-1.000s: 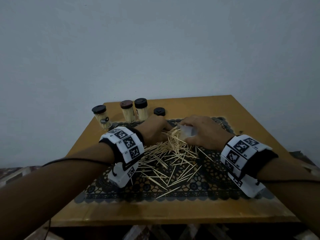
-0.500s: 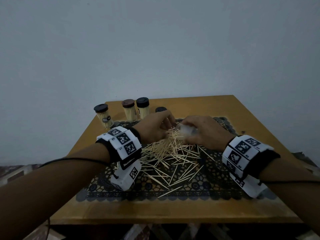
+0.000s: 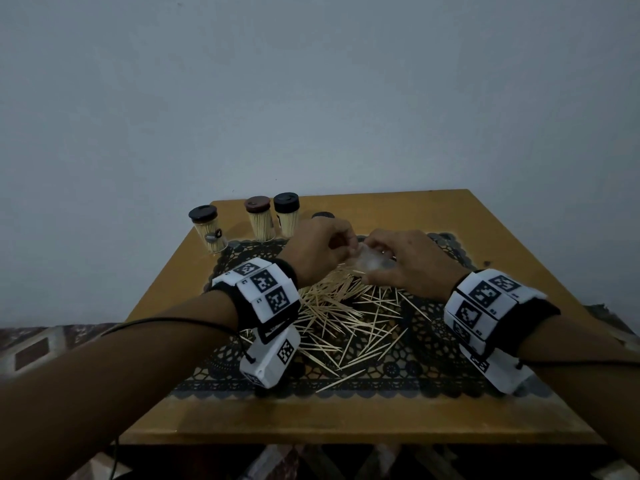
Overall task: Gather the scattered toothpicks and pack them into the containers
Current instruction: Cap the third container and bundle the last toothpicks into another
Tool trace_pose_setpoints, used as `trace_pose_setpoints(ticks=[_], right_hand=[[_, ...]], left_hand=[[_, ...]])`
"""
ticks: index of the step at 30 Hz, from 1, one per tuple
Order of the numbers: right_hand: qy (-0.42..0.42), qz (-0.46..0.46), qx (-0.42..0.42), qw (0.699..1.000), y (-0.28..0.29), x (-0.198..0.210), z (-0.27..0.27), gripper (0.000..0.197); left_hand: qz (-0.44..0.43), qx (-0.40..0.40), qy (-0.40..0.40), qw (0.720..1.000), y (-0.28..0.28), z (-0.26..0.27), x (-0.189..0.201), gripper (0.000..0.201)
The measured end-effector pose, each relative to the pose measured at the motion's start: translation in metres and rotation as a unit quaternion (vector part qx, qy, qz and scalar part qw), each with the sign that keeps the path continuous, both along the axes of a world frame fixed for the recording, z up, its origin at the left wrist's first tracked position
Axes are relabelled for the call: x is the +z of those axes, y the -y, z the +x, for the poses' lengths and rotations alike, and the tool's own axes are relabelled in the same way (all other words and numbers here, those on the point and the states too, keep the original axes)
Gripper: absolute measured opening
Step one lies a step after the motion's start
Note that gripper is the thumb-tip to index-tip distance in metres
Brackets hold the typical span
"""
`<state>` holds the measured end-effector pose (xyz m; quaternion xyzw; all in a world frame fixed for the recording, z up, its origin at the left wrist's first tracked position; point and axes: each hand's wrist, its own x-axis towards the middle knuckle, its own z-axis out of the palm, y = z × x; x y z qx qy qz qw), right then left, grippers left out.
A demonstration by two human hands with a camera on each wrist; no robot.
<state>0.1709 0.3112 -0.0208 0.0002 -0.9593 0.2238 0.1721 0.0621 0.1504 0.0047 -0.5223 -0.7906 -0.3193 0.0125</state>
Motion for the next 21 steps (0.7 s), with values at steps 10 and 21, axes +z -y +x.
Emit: trace_pose_setpoints(ticks=[10,21], right_hand=[[0.021,0.026,-0.04,0.999,-0.007,-0.001,-0.002,0.038],[0.057,0.045,-0.069,0.995,-0.007,-0.002,-0.002,0.042]], left_hand=[[-0.348,0.107,-0.01,0.931,0.054,-0.014,0.014,0.069],[-0.331,0.076,-0.056,0.939,0.04,-0.008,-0.017,0.061]])
